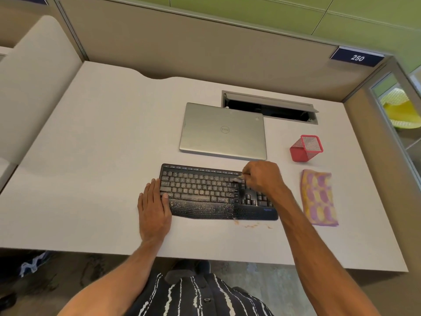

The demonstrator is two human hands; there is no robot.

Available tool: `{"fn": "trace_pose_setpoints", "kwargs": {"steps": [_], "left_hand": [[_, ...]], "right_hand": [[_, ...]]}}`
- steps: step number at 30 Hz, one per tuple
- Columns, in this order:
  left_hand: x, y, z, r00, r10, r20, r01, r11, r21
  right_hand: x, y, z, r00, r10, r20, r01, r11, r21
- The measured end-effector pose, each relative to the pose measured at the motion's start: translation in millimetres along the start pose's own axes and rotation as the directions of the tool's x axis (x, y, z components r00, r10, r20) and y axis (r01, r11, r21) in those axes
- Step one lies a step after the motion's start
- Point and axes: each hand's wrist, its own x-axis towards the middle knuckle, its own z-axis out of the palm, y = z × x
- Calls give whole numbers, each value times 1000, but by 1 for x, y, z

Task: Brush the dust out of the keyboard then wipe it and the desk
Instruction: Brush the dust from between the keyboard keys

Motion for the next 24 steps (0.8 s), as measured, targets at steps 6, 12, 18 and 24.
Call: {"fn": "trace_pose_setpoints", "kwargs": {"steps": [6,12,18,24], "left_hand": [[0,0,0,1000,16,-6,-16,1000,14],[1,0,1,1000,12,-4,-12,1000,5],[0,-1,1,1000,20,-5,-20,1000,17],[0,0,1,1000,21,-7,-20,999,28]], "right_hand": [[-1,-5,8,999,-42,4,41,993,111],[-4,0,11,979,186,-79,-153,938,311],[-13,6,18,921,390,8,-360,841,404],[-15,12,26,915,386,116,-396,807,437]]}}
